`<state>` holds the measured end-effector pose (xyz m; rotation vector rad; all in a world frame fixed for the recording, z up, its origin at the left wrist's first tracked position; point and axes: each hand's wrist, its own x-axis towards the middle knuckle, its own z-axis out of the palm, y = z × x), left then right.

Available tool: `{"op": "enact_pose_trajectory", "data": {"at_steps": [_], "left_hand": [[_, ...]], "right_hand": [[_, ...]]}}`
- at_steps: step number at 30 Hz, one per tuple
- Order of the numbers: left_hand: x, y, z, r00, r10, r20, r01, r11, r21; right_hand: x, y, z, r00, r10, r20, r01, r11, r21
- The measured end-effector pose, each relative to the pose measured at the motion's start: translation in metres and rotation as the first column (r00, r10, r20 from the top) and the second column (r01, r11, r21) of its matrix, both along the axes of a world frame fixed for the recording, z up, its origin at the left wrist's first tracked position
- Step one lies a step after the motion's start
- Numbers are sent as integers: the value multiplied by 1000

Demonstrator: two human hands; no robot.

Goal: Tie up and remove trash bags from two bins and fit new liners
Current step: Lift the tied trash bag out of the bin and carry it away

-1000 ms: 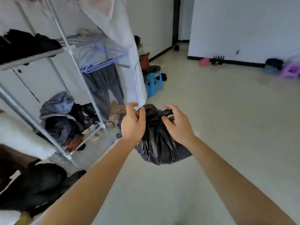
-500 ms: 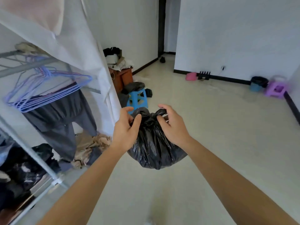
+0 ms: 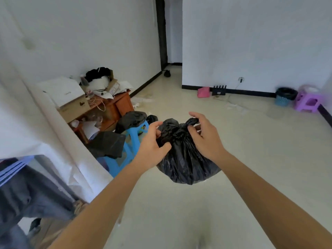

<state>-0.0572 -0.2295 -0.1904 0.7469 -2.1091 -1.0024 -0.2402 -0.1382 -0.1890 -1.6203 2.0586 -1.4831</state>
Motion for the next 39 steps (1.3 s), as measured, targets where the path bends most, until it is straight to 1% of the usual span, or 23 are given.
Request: {"op": "enact_pose_trajectory", "data": {"at_steps": [4, 8, 10, 13, 18, 23, 27, 30, 33, 39], "left_hand": [[-111, -104, -15, 999, 32, 28, -30, 997, -71], [-211, -208, -4, 997, 70, 34, -68, 995, -78], [-249, -260, 8, 996, 81, 22, -79, 993, -84], [-296, -339, 22, 989, 146, -17, -147, 987, -62], [-365, -470, 11, 977, 195, -82, -198, 980, -30], [-444, -622, -9, 981, 177, -74, -178, 984, -18], [-518, -742, 5, 986, 152, -61, -153, 988, -17], [-578, -822, 19, 990, 122, -65, -123, 992, -6], [-641, -896, 19, 994, 91, -66, -91, 996, 2], [-776, -1059, -8, 998, 56, -39, -55, 998, 36]], "right_hand": [[-105, -95, -21, 1000, -8, -16, 7, 1000, -16], [-210, -196, -10, 997, 38, -61, -38, 999, 7], [-252, -251, 2, 995, 60, -83, -60, 998, 3], [-303, -339, 16, 994, 86, -66, -87, 996, -3], [-375, -478, 6, 987, 144, -68, -143, 990, 13], [-462, -631, -13, 982, 170, -80, -167, 985, 44], [-534, -746, -2, 982, 173, -79, -167, 983, 71], [-591, -821, 10, 989, 141, -32, -139, 988, 63], [-650, -887, 6, 989, 149, 8, -149, 986, 74], [-785, -1040, -27, 979, 197, 53, -204, 961, 186]]}}
